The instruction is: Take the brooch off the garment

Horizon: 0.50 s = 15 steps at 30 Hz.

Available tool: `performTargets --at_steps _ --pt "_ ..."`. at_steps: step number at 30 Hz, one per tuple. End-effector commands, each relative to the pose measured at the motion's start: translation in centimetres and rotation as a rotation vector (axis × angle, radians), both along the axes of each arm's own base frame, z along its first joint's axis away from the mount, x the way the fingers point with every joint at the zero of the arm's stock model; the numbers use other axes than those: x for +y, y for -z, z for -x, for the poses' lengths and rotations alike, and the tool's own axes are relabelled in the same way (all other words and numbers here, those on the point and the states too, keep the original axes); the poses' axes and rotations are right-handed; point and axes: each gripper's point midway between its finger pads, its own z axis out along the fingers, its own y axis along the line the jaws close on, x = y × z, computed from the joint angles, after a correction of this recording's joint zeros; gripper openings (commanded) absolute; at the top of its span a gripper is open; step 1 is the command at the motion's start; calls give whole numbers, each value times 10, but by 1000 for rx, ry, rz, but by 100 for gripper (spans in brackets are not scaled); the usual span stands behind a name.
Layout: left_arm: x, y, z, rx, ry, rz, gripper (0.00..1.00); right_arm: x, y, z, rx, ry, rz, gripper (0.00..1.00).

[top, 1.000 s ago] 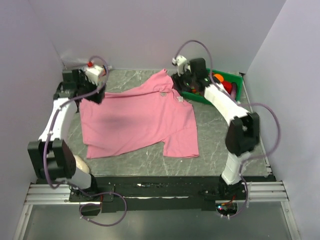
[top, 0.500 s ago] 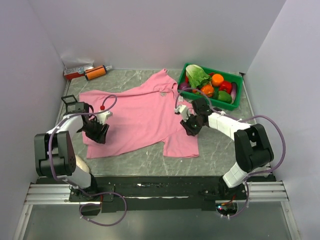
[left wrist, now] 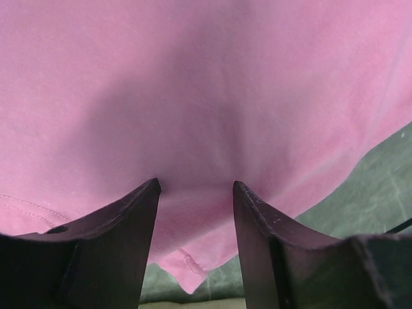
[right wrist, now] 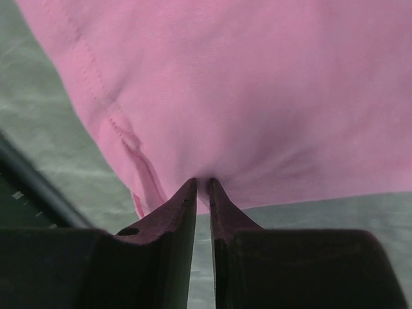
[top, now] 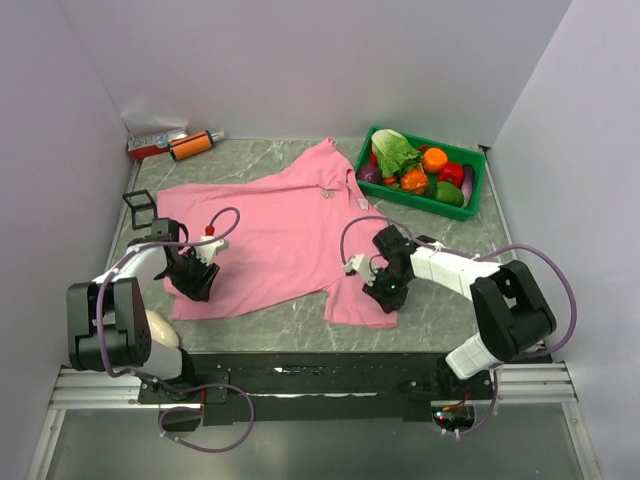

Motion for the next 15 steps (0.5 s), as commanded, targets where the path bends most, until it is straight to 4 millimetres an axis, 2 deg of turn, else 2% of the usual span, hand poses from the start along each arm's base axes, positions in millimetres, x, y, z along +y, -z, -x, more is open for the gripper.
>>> performTargets --at_steps 1,3,4,5,7,8,9,10,11,12,13,14,15 --pt "4 6 36 95 87 -37 58 0 -14 75 177 -130 -18 17" --pt "1 -3 32 71 107 -17 61 6 -26 79 143 -178 -58 17" --pt "0 -11 22 40 113 -11 61 12 -40 75 102 -171 -94 15" --pt "-6 -17 17 22 117 21 62 17 -59 60 58 -146 -130 15" --pt "-9 -34 0 -22 111 40 65 25 -86 49 46 -107 -215 15" --pt "-13 -41 -6 -43 111 64 66 26 -103 26 -12 -46 -249 16" --pt "-13 -51 -17 -79 111 66 67 23 -108 12 -52 -9 -243 20" --pt "-14 -56 -25 -105 101 73 68 22 -109 -4 -81 29 -237 33" --pt "-14 -59 -31 -124 92 79 69 25 -111 -27 -161 38 -244 43" --pt "-16 -64 -38 -144 82 88 69 25 -109 -42 -203 50 -236 53" --pt "-17 -65 -43 -153 59 100 69 18 -98 -58 -238 65 -175 91" --pt "-17 -64 -46 -144 44 111 69 16 -92 -70 -276 75 -156 100" --pt "-19 -67 -50 -148 40 124 69 19 -94 -95 -362 80 -171 100"
